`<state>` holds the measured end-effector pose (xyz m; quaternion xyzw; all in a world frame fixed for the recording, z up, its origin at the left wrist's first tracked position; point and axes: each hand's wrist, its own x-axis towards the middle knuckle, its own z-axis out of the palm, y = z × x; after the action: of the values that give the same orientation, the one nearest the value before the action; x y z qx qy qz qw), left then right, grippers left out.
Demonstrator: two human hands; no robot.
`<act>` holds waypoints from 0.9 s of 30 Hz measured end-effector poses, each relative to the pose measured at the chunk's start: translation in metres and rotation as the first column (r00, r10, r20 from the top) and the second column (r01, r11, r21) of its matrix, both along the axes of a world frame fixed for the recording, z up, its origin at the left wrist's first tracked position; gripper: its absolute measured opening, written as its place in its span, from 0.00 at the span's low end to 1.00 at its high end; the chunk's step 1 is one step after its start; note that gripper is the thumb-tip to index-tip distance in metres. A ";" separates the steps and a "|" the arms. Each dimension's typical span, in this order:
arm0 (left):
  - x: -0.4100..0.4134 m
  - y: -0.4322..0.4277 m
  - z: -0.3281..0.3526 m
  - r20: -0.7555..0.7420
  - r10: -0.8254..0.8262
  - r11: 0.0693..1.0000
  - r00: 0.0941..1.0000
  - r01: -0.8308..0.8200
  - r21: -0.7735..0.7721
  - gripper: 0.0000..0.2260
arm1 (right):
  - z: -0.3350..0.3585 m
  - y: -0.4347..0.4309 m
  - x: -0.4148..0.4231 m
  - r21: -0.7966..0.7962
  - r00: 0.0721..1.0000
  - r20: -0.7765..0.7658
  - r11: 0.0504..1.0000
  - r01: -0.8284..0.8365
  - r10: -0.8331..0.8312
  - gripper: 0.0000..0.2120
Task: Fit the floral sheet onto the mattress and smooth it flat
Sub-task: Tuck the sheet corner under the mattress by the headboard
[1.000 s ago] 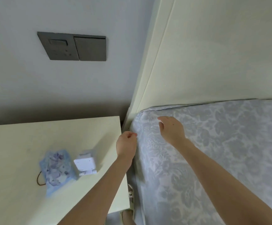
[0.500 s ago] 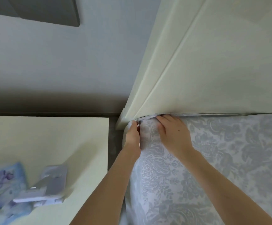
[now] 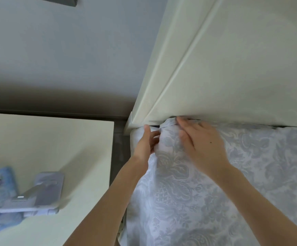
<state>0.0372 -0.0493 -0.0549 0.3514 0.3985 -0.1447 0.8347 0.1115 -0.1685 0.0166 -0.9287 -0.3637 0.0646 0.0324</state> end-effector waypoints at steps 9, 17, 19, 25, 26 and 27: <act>-0.017 -0.025 0.078 0.217 -0.077 0.995 0.973 0.061 0.078 0.23 | 0.122 -0.014 0.039 0.085 0.983 -0.181 0.995 0.044 -0.028 0.06; -0.013 -0.026 0.078 0.230 -0.276 0.957 0.933 0.246 0.153 0.12 | 0.109 0.002 0.048 0.172 0.978 0.154 0.979 0.113 -0.140 0.10; -0.016 -0.023 0.078 0.276 -0.241 0.959 0.931 0.184 0.216 0.10 | 0.090 0.006 0.049 -0.005 0.987 0.038 0.987 0.159 -0.159 0.13; -0.020 -0.023 0.102 0.406 -0.153 0.982 0.901 0.092 0.166 0.17 | 0.091 0.010 0.053 -0.160 0.957 -0.186 0.967 0.197 -0.225 0.05; -0.014 -0.022 0.105 0.365 -0.178 0.977 0.914 0.122 0.173 0.19 | 0.091 0.011 0.055 -0.189 0.951 -0.207 0.963 0.190 -0.228 0.05; -0.009 -0.022 0.106 0.314 -0.218 0.969 0.924 0.168 0.179 0.22 | 0.090 0.011 0.056 -0.208 0.950 -0.213 0.960 0.185 -0.229 0.06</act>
<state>0.0286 -0.0713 0.0507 0.4696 0.2257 -0.1351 0.8428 0.1679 -0.1573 0.1068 -0.9465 -0.2497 0.2041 -0.0049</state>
